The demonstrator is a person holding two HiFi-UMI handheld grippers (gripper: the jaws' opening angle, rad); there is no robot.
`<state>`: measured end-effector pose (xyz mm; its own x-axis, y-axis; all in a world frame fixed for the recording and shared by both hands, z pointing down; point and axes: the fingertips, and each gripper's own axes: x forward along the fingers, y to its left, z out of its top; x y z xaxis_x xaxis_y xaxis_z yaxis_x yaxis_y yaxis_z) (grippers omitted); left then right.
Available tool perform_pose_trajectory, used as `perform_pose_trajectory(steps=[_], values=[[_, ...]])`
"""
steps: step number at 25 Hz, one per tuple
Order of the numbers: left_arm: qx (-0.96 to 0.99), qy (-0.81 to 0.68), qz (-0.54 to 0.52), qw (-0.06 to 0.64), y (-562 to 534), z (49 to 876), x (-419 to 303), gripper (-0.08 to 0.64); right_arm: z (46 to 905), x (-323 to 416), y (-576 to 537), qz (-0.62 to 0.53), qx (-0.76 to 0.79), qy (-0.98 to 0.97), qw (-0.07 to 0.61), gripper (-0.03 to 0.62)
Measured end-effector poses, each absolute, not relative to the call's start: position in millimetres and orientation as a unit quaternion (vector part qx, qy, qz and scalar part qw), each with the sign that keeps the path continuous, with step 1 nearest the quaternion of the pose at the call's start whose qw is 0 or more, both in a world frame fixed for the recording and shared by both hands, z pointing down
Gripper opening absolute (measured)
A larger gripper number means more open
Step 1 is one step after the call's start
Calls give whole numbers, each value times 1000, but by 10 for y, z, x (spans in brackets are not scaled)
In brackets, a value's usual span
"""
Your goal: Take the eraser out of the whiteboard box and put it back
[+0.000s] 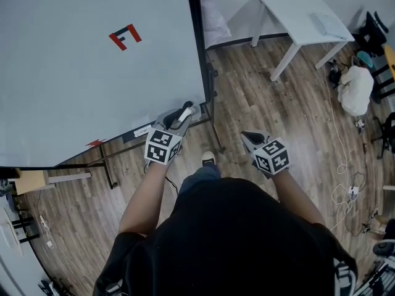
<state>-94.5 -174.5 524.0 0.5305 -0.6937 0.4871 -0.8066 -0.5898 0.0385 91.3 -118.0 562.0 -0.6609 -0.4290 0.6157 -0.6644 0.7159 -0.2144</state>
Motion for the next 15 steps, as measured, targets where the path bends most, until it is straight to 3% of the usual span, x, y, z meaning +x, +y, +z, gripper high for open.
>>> perform_pose_trajectory(steps=[15], values=[[870,-406,237,149,-2094,5579,-848,147,5804,885,-1451,237,313,-876,280,-5]])
